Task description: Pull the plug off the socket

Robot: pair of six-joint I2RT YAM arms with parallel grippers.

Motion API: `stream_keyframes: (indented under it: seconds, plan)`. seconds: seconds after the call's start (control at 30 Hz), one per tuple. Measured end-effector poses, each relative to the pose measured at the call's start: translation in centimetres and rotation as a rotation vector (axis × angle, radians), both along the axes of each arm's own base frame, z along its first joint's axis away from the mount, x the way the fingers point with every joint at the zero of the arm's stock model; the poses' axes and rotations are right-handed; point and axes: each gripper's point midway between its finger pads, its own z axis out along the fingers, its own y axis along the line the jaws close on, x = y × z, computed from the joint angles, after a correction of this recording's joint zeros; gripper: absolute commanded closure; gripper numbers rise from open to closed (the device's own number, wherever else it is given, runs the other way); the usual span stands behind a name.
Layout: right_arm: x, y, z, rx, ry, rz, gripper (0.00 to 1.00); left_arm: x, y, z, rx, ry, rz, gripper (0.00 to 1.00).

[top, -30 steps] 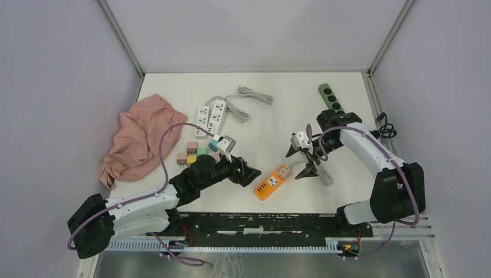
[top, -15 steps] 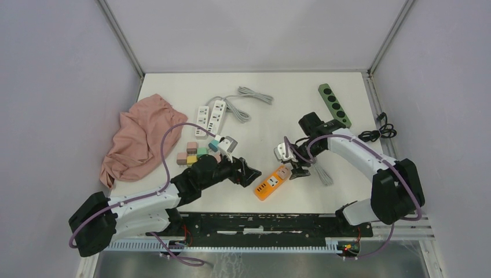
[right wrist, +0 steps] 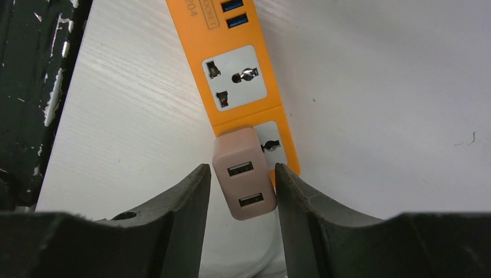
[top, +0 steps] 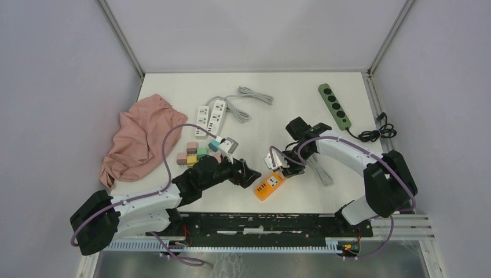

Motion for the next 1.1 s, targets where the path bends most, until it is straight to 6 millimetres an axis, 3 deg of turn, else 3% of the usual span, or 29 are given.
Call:
stream_keyframes:
  seconds: [0.2, 0.33, 0.7, 0.9, 1.1]
  plan:
    - [-0.1, 0.1, -0.6, -0.029, -0.008, 0.024, 0.75, -0.3, 0.0, -0.7, 0.005, 0.008, -0.013, 0.08]
    - [-0.3, 0.3, -0.6, -0.03, -0.014, 0.041, 0.99, -0.6, -0.2, -1.1, 0.003, 0.013, -0.032, 0.08]
    - [-0.6, 0.3, 0.1, -0.034, 0.013, 0.028, 1.0, -1.6, -1.0, -2.0, 0.012, -0.042, -0.139, 0.02]
    - [-1.0, 0.4, 0.7, -0.03, 0.041, 0.03, 1.0, -2.2, -0.9, -2.5, 0.037, -0.156, -0.191, 0.02]
    - [-1.1, 0.9, 1.6, -0.009, 0.074, 0.026, 1.0, -3.2, -2.2, -3.7, 0.105, -0.265, -0.253, 0.03]
